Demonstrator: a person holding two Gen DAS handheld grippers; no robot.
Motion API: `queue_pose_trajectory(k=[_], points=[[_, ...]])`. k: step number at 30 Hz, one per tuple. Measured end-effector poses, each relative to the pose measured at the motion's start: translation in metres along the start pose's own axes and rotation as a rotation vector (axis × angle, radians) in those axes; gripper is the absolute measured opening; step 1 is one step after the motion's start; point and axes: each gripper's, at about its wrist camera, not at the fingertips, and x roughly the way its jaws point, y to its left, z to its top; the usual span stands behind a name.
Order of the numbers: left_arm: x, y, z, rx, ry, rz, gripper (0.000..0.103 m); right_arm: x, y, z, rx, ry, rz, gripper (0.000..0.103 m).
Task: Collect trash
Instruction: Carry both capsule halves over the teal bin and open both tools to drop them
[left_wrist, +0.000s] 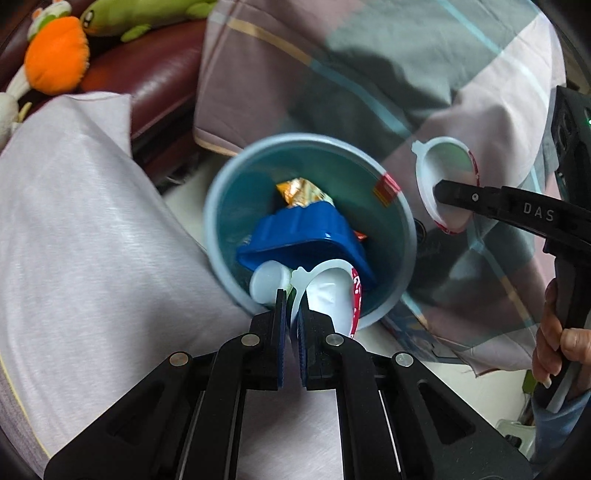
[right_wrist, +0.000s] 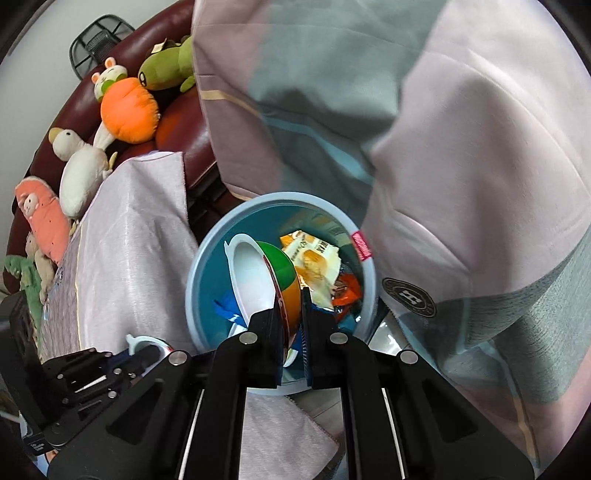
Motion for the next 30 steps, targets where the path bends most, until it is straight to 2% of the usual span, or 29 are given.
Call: queue_pose_trajectory(k=[9,10,12,13,14,18,20,23,30], points=[[0.037,-0.011,0.008,-0.023,0.095,-0.029,0.01,0.011,-0.019,0.001,0.018,0.019,0.017,0.008],[0.038,-0.011,0.009,-0.027,0.098,-0.03,0.015,0.012,-0.02,0.001,0.02,0.021,0.018,0.008],[0.04,-0.008,0.01,-0.038,0.101,-0.031,0.031,0.013,-0.022,0.002,0.024,0.024,0.019,0.008],[0.039,-0.007,0.01,-0.04,0.097,-0.027,0.052,0.014,-0.023,0.002,0.026,0.026,0.018,0.008],[0.037,-0.007,0.01,-0.04,0.081,-0.017,0.063,0.016,-0.024,0.003,0.027,0.028,0.018,0.008],[0.031,-0.006,0.013,-0.036,0.062,-0.017,0.065,0.019,-0.025,0.005,0.03,0.033,0.02,0.008],[0.028,-0.004,0.013,-0.039,0.053,-0.013,0.075,0.02,-0.024,0.005,0.028,0.036,0.021,0.008],[0.02,0.0,0.012,-0.047,0.029,-0.009,0.084,0.02,-0.022,0.007,0.022,0.035,0.019,0.008],[0.004,0.01,0.007,-0.075,-0.009,-0.007,0.089,0.028,-0.021,0.013,0.011,0.048,-0.001,0.009]])
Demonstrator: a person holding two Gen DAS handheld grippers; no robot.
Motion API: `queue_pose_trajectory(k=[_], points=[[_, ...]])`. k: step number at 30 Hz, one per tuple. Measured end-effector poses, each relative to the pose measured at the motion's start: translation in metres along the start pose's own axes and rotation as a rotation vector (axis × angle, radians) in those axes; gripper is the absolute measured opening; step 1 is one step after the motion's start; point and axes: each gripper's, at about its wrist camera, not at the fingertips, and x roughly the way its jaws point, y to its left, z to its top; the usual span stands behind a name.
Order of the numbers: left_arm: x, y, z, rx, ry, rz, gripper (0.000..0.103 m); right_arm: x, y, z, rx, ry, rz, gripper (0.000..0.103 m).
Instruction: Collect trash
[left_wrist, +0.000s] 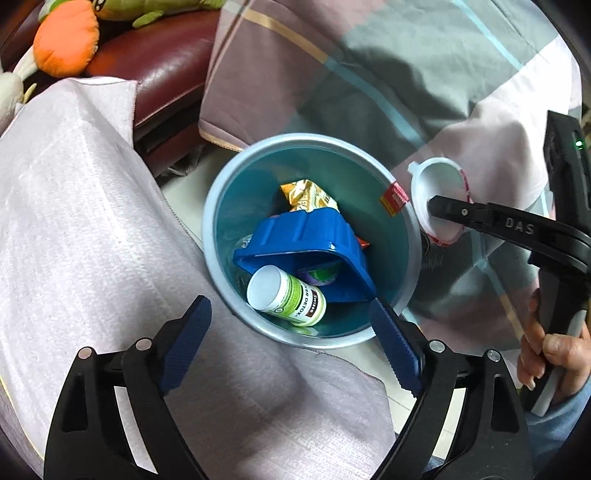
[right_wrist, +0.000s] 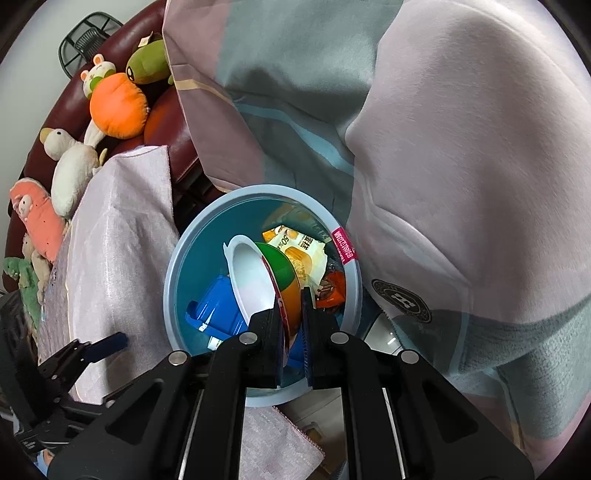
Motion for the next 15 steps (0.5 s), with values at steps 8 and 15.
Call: queue_pose_trajectory(k=[8,15], points=[[-0.006,0.012,-0.001,-0.044,-0.014,-0.02,0.09,0.007,0.008,0.006,-0.012,0.012,-0.004,0.022],[-0.008,0.017,-0.006,-0.062,-0.016,-0.024,0.092,-0.001,0.006,0.005,0.001,-0.003,-0.02,0.056]])
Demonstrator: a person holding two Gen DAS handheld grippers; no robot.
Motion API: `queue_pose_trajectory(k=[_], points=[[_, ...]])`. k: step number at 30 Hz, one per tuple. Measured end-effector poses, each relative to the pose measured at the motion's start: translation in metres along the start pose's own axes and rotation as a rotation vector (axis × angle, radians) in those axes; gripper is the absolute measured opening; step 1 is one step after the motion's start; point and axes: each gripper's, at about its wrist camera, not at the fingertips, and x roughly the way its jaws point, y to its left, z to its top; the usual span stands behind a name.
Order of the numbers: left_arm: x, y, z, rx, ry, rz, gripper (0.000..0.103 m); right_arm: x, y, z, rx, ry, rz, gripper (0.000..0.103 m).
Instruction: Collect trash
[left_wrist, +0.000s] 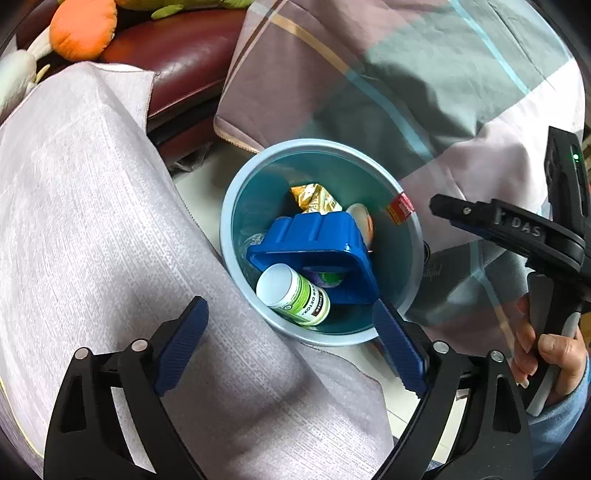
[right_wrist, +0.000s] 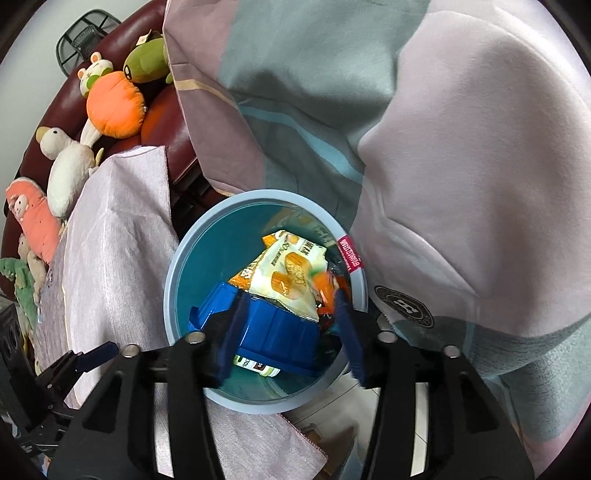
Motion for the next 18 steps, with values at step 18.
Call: queue_pose_trajectory(k=[18], points=[[-0.047,0.012,-0.018,-0.059,-0.08,-0.004,0.099,-0.05,0.041,-0.018,-0.123,-0.062,-0.059,0.084]])
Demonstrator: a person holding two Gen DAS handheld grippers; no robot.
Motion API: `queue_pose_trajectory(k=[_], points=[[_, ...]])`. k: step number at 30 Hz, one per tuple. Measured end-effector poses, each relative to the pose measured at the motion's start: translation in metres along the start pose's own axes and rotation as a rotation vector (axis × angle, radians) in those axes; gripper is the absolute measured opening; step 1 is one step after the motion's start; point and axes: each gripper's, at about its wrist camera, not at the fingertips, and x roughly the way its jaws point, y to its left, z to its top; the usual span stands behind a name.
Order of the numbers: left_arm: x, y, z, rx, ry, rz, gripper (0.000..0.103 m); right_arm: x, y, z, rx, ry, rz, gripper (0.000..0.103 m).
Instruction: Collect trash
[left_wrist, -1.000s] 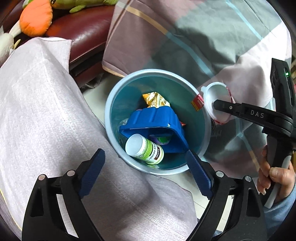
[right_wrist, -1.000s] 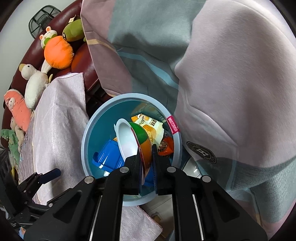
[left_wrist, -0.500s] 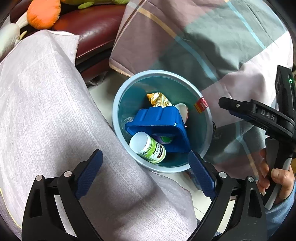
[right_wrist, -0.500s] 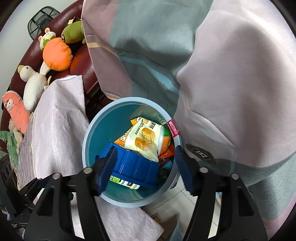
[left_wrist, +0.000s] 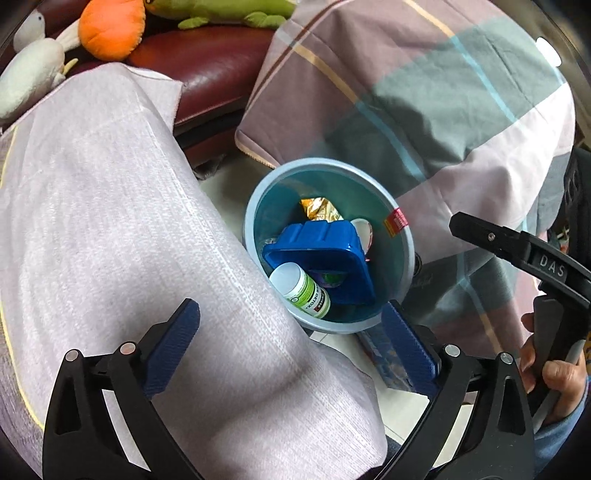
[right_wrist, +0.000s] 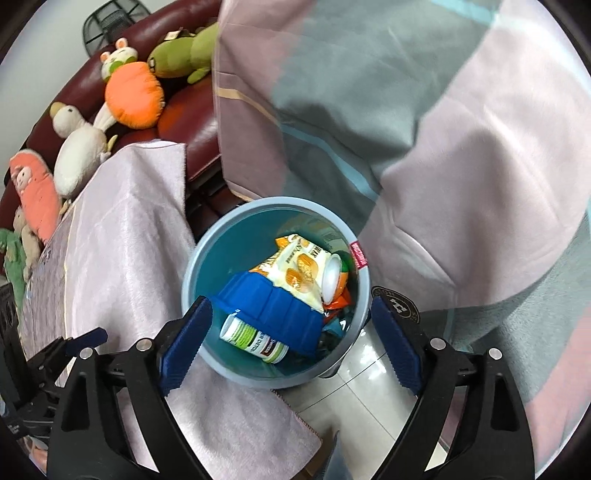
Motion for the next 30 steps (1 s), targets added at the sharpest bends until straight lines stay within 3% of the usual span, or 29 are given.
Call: queue_pose_trajectory(k=[15,30], points=[[-0.052,0.002,-0.018,-0.001,-0.102,0.005,0.099,-0.059,0.035,-0.022,-0.085,-0.076,-0.028,0.089],[-0.077,-0.002,-0.037,0.005,-0.161,0.058,0.099,-0.085,0.053,-0.045,-0.185,-0.113,-0.059,0.093]])
